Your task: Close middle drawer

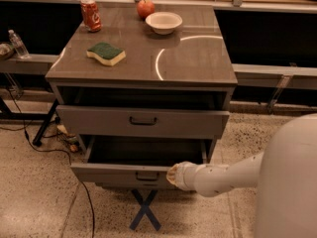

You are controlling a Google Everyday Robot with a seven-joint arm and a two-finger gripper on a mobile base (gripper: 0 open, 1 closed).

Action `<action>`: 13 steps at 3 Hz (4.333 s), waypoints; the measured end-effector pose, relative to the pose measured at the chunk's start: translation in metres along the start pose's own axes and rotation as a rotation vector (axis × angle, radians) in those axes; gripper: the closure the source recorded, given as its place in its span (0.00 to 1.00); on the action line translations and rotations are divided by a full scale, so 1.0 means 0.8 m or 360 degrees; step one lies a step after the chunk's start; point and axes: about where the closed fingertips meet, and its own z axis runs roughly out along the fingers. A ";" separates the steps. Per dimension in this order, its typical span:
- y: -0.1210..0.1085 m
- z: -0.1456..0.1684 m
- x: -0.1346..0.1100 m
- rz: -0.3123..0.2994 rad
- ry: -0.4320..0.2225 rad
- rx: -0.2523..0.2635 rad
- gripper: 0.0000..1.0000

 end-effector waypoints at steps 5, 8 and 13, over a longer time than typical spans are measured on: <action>-0.066 0.023 -0.007 0.0005 -0.0027 0.0039 1.00; -0.042 -0.014 0.002 0.0039 -0.0047 0.0001 1.00; -0.027 -0.056 0.044 0.0057 -0.0031 0.0216 1.00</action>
Offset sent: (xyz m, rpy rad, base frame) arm 0.0990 0.0387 0.0388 0.0462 -0.1768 -0.0014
